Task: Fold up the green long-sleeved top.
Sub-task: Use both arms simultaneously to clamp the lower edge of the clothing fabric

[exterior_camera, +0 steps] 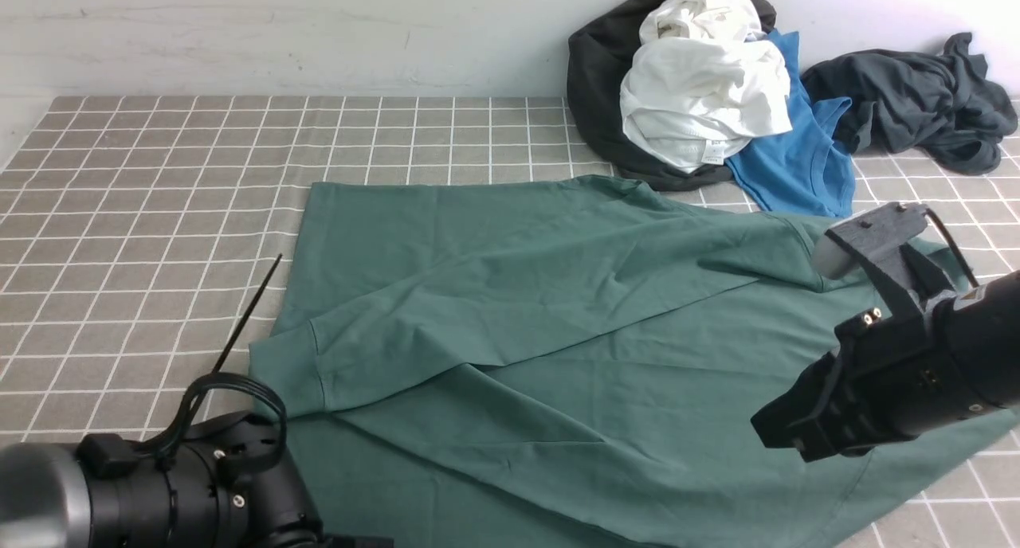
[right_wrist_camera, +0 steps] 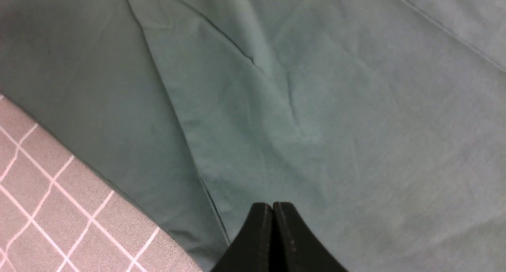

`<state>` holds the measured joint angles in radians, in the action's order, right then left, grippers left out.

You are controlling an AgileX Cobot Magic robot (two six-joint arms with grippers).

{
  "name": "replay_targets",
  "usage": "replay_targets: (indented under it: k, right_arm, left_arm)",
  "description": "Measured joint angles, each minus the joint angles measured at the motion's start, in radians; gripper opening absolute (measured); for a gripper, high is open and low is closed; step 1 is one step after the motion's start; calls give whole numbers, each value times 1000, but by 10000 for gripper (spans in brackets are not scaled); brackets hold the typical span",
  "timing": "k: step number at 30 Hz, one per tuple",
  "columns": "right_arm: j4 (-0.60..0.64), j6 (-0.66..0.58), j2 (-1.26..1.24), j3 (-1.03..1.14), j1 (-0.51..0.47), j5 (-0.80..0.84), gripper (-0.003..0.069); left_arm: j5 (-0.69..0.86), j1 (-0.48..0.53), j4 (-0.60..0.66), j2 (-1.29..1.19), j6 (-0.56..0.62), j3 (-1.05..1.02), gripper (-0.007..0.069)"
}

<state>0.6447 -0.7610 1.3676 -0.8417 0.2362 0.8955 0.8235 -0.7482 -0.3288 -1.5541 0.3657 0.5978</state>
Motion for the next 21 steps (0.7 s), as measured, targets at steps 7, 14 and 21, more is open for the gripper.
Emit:
replay_targets:
  k: [7, 14, 21]
  right_arm:
    - [0, -10, 0, 0, 0, 2, -14]
    - [46, -253, -153, -1, 23, 20, -14]
    - [-54, -347, -288, -8, 31, -99, -6]
  left_arm:
    - [-48, -2, -62, 14, -159, -2, 20]
    - [57, -1, -65, 172, -221, 18, 13]
    - [65, 109, -64, 335, -221, 18, 16]
